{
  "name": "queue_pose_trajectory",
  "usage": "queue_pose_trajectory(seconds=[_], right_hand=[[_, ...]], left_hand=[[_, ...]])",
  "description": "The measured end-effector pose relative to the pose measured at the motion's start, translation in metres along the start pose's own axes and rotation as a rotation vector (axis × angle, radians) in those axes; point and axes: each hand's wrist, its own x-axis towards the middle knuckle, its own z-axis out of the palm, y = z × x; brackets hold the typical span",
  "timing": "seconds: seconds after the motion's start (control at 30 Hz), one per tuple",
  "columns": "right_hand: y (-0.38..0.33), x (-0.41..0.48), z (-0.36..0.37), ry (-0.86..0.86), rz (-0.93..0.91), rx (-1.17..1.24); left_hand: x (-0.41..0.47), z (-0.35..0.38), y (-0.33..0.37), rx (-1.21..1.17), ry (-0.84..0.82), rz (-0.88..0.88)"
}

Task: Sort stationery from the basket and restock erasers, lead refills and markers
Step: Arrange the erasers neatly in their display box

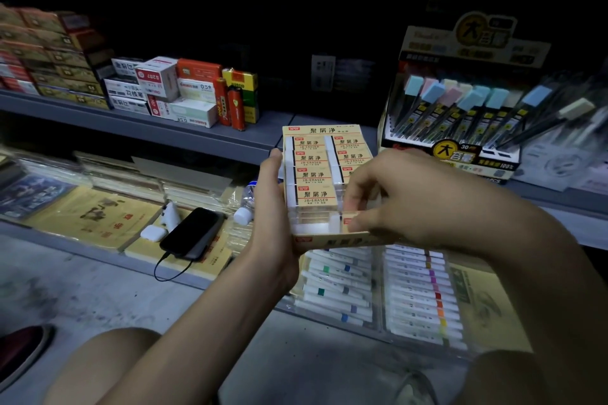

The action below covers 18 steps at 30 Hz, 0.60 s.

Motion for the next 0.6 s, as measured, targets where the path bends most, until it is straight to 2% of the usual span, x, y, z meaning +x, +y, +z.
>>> queue_pose_trajectory(seconds=[0.17, 0.37, 0.6], right_hand=[[0.009, -0.011, -0.011, 0.105, -0.039, 0.069], [0.010, -0.009, 0.001, 0.234, -0.001, -0.034], [0.010, -0.003, 0.014, 0.349, 0.026, -0.011]], left_hand=[[0.000, -0.001, 0.000, -0.001, -0.026, -0.010], [0.001, 0.000, -0.002, 0.000, -0.016, -0.016], [0.000, 0.001, -0.001, 0.017, -0.044, -0.016]])
